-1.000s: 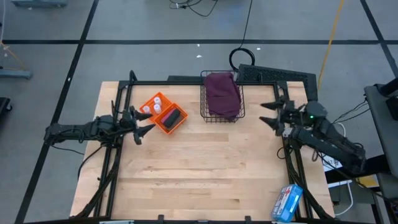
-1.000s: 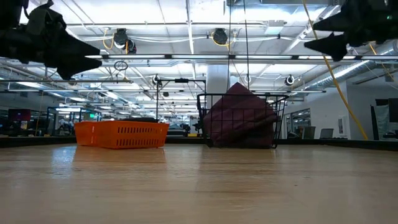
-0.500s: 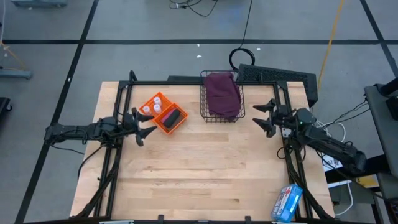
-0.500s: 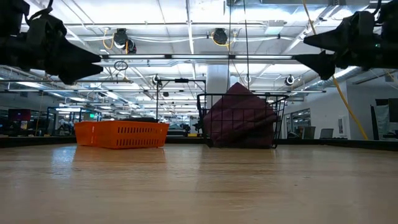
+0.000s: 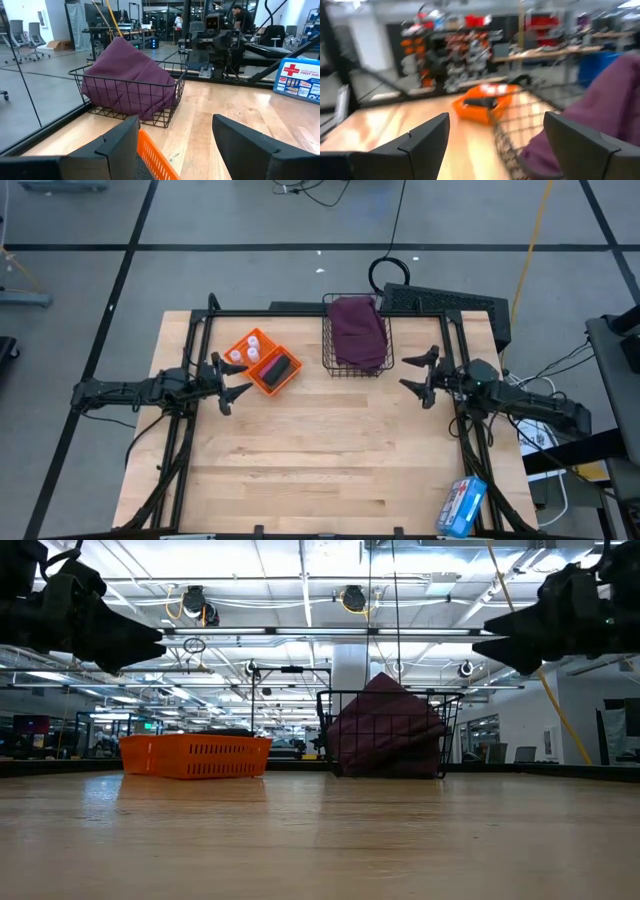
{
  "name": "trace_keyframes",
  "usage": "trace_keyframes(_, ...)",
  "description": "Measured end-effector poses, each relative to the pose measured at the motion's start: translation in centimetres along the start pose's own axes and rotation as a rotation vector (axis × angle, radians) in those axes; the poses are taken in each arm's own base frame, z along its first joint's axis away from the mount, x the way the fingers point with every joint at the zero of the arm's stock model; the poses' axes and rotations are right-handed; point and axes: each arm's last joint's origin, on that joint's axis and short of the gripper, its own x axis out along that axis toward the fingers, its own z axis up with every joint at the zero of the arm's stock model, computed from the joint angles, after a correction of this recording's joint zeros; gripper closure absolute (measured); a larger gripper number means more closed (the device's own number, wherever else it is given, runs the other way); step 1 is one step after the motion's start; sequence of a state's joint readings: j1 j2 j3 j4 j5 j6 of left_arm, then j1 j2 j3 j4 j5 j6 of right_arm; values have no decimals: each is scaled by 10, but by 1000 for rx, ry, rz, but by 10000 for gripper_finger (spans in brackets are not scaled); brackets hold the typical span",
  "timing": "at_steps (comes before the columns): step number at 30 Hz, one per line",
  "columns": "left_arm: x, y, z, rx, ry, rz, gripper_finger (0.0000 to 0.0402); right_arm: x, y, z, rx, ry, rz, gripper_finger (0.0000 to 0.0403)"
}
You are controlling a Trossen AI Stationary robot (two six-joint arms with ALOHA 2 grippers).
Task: Pick & Place Medicine items
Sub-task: Return to Home Position
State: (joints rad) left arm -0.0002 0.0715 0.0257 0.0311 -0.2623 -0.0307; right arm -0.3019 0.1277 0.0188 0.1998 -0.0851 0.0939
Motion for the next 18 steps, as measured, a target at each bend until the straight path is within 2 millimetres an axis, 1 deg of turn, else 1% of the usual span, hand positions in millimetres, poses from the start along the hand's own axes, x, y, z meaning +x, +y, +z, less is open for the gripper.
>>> trace_keyframes(3,0,0,0,0,0,0,144,1,0,-5,69,38,-74,94)
trace_keyframes(6,0,0,0,0,0,0,144,1,-1,-7,115,62,-93,94)
trace_keyframes(18,0,0,0,0,0,0,144,2,-1,-7,99,63,-89,94)
